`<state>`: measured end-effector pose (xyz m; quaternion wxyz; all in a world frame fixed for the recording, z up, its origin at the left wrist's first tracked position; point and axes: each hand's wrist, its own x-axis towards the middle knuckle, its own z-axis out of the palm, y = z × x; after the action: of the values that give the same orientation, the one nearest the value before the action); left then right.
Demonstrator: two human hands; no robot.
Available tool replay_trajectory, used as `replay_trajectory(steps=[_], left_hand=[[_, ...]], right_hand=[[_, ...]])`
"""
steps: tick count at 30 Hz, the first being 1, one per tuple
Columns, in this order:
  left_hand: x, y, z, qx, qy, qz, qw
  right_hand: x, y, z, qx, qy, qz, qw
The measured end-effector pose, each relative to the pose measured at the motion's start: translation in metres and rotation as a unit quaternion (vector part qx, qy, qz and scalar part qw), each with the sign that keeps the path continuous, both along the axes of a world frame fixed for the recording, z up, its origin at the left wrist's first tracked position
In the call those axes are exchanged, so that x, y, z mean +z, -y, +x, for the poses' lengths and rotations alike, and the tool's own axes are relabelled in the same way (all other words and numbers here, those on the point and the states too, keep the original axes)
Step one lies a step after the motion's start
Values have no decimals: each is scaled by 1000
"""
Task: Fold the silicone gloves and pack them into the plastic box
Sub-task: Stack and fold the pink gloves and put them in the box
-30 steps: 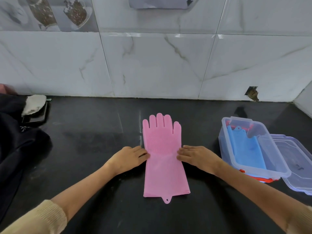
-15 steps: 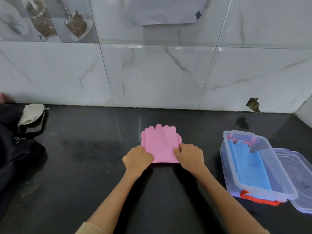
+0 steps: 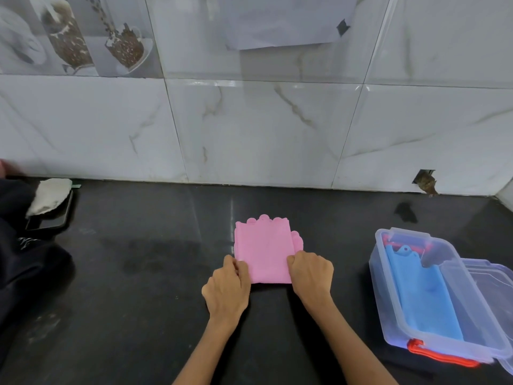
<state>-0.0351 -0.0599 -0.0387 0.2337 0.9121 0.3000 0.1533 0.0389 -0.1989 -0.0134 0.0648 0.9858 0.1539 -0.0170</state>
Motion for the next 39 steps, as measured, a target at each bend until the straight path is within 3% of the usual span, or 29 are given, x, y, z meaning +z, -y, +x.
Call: replay_trajectory(steps=[7, 13, 15, 18, 20, 23, 25, 31, 39], left_hand=[[3, -8, 13, -28, -72, 86, 993], [7, -1, 23, 40, -119, 79, 989], [3, -2, 24, 38, -88, 96, 991], [-3, -7, 28, -70, 29, -37, 996], [-2, -9, 28, -104, 64, -118, 985], [-2, -9, 31, -115, 81, -186, 972], [3, -7, 36, -138, 119, -252, 950], [4, -10, 42, -103, 190, -366, 905], [2, -10, 35, -26, 209, -555, 805]], right_hand=[[-8, -6, 6, -28, 19, 6, 999], [-19, -8, 3, -106, 53, 128, 985], [-25, -8, 2, -93, 87, 208, 970], [-33, -7, 2, -88, 108, 405, 903], [-33, -7, 3, -90, 27, 539, 837], [-27, -10, 11, -64, -79, 644, 759], [-25, -11, 16, -57, -110, 677, 726], [-30, -10, 25, -69, -126, 718, 681], [-32, -27, 18, -136, -192, 802, 549]])
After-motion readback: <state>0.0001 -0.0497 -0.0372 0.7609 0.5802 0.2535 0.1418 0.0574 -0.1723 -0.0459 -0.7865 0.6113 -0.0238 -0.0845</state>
